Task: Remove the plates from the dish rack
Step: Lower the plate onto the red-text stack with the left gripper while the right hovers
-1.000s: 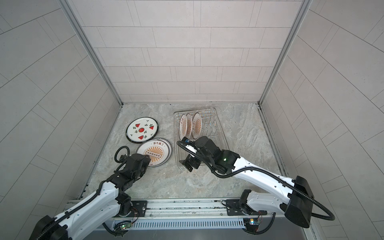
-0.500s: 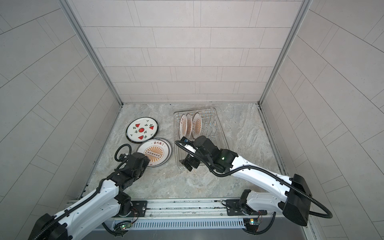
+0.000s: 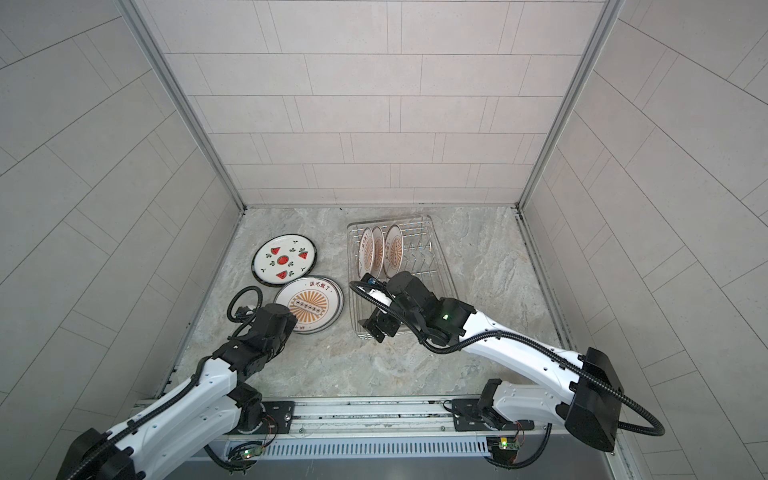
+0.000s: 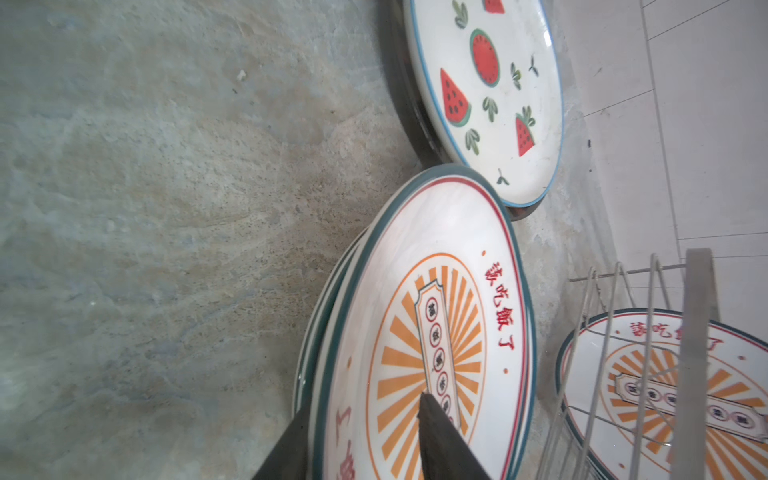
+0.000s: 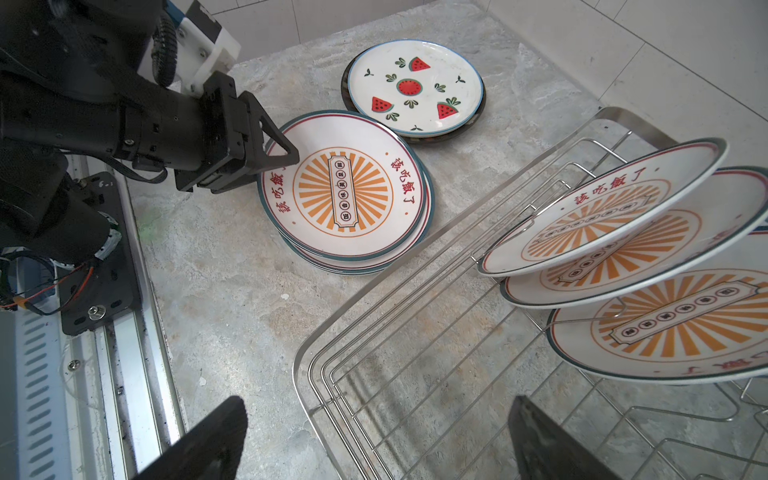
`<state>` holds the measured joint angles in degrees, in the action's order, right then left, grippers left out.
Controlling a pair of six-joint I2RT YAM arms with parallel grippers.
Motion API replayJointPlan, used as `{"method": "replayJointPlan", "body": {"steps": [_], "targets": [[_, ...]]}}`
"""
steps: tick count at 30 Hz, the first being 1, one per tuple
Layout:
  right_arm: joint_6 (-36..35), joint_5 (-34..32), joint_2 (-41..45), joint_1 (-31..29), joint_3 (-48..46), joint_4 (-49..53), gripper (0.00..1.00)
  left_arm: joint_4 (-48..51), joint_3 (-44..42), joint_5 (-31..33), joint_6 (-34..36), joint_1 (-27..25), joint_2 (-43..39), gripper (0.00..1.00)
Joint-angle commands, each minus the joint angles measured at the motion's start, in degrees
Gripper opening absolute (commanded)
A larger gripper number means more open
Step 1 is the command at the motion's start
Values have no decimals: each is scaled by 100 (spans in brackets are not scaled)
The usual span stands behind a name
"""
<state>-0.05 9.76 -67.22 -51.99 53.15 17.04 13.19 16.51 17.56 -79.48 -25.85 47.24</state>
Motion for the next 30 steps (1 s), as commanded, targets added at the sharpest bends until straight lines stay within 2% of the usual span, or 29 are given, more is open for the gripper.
{"method": "replayJointPlan", "body": {"steps": [1,10,27,30], "targets": [[-124,-80,-45,-48,178,45,100,-104,63,75,29,31,74,43],[-141,-79,-94,-66,192,62,100,102,97,235,63,27,-13,50],[-153,-150,-120,-75,222,87,100,256,60,353,62,30,-435,47],[-139,-142,-128,-75,217,88,100,261,63,268,123,29,-444,50]]}}
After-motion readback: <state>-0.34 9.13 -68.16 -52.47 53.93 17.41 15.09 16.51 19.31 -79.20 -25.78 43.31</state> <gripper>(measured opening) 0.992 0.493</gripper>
